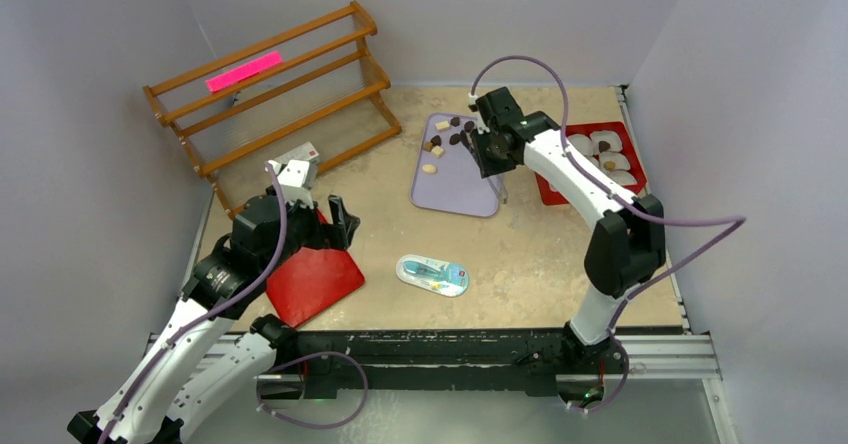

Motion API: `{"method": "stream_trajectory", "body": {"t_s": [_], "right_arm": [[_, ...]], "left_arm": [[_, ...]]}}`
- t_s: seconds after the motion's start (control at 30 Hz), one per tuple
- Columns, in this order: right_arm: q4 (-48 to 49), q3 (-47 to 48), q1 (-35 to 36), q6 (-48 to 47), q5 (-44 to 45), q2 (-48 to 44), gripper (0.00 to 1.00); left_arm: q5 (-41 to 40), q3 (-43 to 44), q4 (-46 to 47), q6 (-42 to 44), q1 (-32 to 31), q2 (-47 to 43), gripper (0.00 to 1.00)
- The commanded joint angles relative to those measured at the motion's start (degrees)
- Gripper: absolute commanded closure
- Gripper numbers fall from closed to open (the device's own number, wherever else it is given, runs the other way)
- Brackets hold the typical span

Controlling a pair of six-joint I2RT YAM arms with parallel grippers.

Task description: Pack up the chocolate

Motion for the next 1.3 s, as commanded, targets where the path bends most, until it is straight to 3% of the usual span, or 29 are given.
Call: {"method": "stream_trajectory", "body": {"t_s": [0.0,0.23,0.5,1.27], "right_arm": [[-3.6,-0.8,-0.2,-0.5,3.7,-5.6,0.76],[-7.2,-3.2,-3.5,0.3,6.9,-10.6,0.76],[-7.4,-9.6,-12.7,1.0,3.8,-16.6,0.76],[-10.8,-14.3,-30.1,-1.0,0.9,-18.0,0.72]], "left_arm": [[0.4,0.5,0.9,0.5,-0.3,-0.1,0.00],[1.0,0.5,1.1,0.6,-0.3,-0.2,0.00],[1.4,0.4,1.1,0.6,-0.3,-0.3,0.00],[2.5,0.4,1.3,0.6,-0.3,0.2,0.00]]}}
